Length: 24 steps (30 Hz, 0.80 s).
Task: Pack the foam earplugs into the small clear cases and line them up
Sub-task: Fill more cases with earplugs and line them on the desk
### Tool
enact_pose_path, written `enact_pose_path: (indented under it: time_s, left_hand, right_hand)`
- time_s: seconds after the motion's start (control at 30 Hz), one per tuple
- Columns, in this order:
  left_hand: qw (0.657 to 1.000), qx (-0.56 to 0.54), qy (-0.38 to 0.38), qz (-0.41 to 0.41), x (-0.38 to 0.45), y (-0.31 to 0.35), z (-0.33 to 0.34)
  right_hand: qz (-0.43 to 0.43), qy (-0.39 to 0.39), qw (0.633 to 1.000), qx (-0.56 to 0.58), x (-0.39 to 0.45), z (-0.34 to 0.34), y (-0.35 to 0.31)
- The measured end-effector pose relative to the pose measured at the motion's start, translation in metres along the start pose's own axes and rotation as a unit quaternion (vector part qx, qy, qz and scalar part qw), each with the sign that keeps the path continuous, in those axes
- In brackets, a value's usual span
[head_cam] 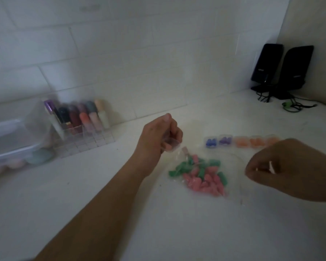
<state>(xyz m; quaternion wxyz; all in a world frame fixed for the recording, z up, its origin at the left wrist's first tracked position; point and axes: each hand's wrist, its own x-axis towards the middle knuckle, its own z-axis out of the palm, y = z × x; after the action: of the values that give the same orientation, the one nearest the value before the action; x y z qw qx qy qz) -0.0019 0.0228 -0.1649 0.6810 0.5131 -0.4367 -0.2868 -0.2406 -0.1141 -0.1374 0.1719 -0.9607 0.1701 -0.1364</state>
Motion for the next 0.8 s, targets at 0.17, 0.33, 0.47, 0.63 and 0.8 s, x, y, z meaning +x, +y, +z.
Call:
enact_pose_path:
  time_s: [0.17, 0.33, 0.47, 0.63, 0.8]
  left_hand:
    - [0.987, 0.144, 0.039, -0.064, 0.005, -0.014, -0.021]
    - [0.953, 0.283, 0.005, -0.109, 0.003, -0.018, -0.023]
    - [0.91, 0.406, 0.025, -0.083, 0.003, -0.02, -0.011]
    - [0.916, 0.392, 0.029, -0.082, 0.002, -0.019, 0.003]
    - [0.942, 0.322, 0.022, -0.089, -0.002, -0.014, 0.01]
  right_hand:
    - [-0.047, -0.073, 0.994, 0.059, 0.0, 0.003, 0.0]
    - [-0.095, -0.116, 0.987, 0.063, 0.002, 0.018, -0.006]
    - [-0.103, -0.127, 0.986, -0.006, 0.002, 0.036, -0.01]
    - [-0.113, -0.035, 0.992, -0.049, 0.009, 0.044, -0.016]
    - [-0.144, 0.04, 0.985, -0.09, 0.012, 0.053, -0.025]
